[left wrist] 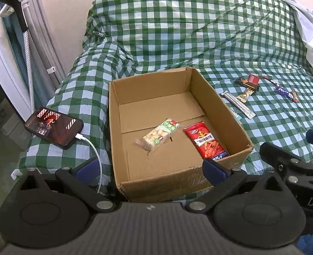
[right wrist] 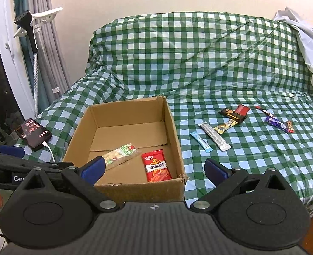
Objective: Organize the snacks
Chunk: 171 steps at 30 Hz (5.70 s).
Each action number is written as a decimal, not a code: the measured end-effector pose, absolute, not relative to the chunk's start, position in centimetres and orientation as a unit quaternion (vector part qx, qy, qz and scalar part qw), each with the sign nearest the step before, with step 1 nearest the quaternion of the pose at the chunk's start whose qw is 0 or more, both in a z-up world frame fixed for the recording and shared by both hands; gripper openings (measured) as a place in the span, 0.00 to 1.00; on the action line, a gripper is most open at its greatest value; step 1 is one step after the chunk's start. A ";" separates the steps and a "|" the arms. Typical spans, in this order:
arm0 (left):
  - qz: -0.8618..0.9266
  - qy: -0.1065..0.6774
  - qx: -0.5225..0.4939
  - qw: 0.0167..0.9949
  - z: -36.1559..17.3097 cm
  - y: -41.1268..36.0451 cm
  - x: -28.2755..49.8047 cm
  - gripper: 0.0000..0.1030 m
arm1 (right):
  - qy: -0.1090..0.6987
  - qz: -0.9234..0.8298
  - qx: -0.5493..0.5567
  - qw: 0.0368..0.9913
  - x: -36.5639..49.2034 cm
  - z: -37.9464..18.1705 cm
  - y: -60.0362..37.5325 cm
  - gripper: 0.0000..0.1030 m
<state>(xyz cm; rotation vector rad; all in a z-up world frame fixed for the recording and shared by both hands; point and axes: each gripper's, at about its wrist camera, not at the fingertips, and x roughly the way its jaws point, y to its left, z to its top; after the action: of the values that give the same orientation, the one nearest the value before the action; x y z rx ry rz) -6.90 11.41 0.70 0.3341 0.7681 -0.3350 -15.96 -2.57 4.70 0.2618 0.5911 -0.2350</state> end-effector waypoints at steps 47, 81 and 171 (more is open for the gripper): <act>-0.139 0.134 0.349 0.917 -5.7 13.3 6.4 1.00 | 0.383 -0.142 0.028 0.913 -11.2 2.7 1.1 0.97; -0.175 0.142 0.274 0.935 -3.5 13.4 7.4 1.00 | 0.421 -0.124 -0.024 0.898 -7.7 1.6 4.0 0.99; -0.319 0.476 0.274 0.773 -19.5 -35.6 19.2 1.00 | 0.371 -0.285 0.112 0.877 1.7 -18.0 -50.1 0.99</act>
<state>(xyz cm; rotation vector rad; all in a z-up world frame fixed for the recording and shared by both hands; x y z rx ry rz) 19.19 -35.57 -19.50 0.5936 1.0315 -0.6907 1.71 -50.08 -18.01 0.2337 0.7732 -0.5944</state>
